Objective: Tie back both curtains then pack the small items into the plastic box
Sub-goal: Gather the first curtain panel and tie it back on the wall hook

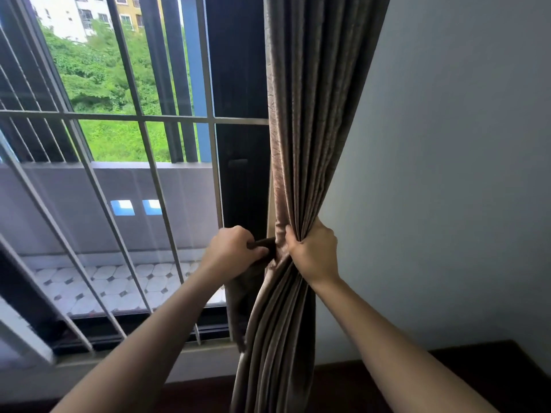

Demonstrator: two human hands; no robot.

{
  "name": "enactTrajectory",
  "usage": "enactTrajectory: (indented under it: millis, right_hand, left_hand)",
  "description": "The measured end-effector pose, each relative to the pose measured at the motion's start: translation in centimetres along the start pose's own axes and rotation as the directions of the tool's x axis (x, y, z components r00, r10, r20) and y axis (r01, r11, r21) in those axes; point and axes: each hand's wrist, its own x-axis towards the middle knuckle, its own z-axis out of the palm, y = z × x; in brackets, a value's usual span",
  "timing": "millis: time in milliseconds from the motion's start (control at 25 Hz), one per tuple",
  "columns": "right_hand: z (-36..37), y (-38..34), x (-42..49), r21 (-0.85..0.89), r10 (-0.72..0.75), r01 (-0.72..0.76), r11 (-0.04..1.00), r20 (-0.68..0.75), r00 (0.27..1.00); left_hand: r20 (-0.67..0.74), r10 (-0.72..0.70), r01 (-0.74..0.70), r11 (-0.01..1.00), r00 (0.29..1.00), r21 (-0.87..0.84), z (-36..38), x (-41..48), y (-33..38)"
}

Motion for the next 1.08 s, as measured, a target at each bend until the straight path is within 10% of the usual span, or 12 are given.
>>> enactTrajectory:
  millis: [600,1080]
  right_hand:
    - [0.7,-3.6,1.8,-0.173,0.137,-0.111,0.979,0.144,0.980]
    - [-1.4,-5.8,5.9,-0.233,0.287,-0.196,0.952,0.468,0.836]
  left_hand:
    - [-0.213,0.026,-0.134,0.848,0.977,-0.512,5.3,-6.3,4.7]
    - [-0.225,0.201,-0.285,0.846,0.953,-0.451,6.5,-4.6,4.9]
